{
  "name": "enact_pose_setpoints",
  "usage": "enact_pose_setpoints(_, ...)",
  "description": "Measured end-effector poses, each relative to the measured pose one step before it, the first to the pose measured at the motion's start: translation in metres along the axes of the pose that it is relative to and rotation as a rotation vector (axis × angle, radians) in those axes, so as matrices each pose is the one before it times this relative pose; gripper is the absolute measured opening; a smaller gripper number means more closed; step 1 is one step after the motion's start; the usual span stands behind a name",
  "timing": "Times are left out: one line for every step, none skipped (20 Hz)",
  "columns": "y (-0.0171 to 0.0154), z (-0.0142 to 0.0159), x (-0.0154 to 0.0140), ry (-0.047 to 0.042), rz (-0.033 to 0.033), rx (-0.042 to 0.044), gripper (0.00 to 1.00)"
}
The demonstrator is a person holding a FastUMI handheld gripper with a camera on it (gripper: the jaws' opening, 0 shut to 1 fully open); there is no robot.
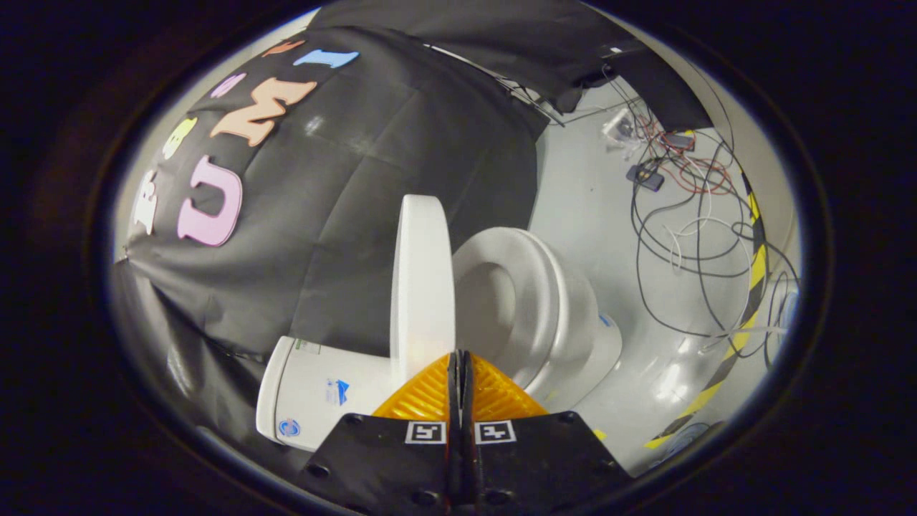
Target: Open the toilet lid.
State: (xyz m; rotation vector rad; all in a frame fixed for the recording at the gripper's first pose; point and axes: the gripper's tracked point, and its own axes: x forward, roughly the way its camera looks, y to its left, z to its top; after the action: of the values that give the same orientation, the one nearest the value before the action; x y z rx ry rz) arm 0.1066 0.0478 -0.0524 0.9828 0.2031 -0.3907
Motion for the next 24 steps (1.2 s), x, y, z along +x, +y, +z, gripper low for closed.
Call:
enact_pose_setpoints(0.00743,0.00182,-0.00357,-0.01059,0.00727,-0.00366,0.00)
enact_pose_setpoints(0.00663,-0.00034,-0.00257,-0.00258,0.00538,-0.01080,0.00)
enact_pose_setpoints(0.00608,-0.00118,-0.00154,-0.00514,-0.00356,-0.01912,0.00)
enact_pose_setpoints(0.00457,0.00010,-0.00044,-0.00297,-0.00839,-0.02660,0.01)
enact_pose_setpoints(0.00413,-0.00026,-0.00231,-0.00258,-0.00103,-0.03072,0.00)
enact_pose_setpoints(0.00875,0.00141,-0.00399,-0.00669,0.00556,-0.02558,0.00)
enact_pose_setpoints(0.00940,0.00244,-0.00328,-0.00641,0.00933,-0.01503,0.00)
enact_pose_setpoints(0.00756,0.00146,-0.00208,-0.00360,0.00521,-0.01499,0.00)
enact_pose_setpoints(0.00658,-0.00002,-0.00170,-0.00623,-0.00017,-0.02400,0.00)
enact_pose_setpoints(0.00502,0.00018,-0.00174,-0.00471,-0.00515,-0.02455,0.00)
enact_pose_setpoints(0.00529,0.00070,-0.00221,-0.00472,-0.00494,-0.01697,0.00)
enact_pose_setpoints(0.00664,0.00114,-0.00220,-0.00639,-0.00096,-0.01529,0.00)
enact_pose_setpoints(0.00723,0.00015,-0.00279,-0.00385,0.00171,-0.01467,0.00)
enact_pose_setpoints(0.00645,0.00090,-0.00161,-0.00557,-0.00100,-0.01943,0.01)
enact_pose_setpoints(0.00614,-0.00009,-0.00139,-0.00261,-0.00369,-0.02604,0.00)
enact_pose_setpoints(0.00425,0.00094,-0.00148,-0.00391,-0.00676,-0.01869,0.01)
enact_pose_setpoints(0.00550,0.00092,-0.00117,-0.00293,-0.00471,-0.01863,0.00)
enact_pose_setpoints(0.00588,0.00059,-0.00208,-0.00311,-0.00040,-0.01611,0.00)
enact_pose_setpoints(0.00726,0.00001,-0.00186,-0.00378,-0.00011,-0.01875,0.00)
enact_pose_setpoints(0.00585,0.00087,-0.00191,-0.00144,-0.00245,-0.02099,0.00)
enact_pose_setpoints(0.00567,0.00061,-0.00133,-0.00220,-0.00181,-0.02072,0.01)
enact_pose_setpoints(0.00578,0.00085,-0.00127,-0.00201,0.00168,-0.01703,0.00)
enact_pose_setpoints(0.00750,0.00067,-0.00209,-0.00265,0.00435,-0.01392,0.01)
enact_pose_setpoints(0.00642,0.00093,-0.00201,-0.00435,0.00377,-0.01142,0.01)
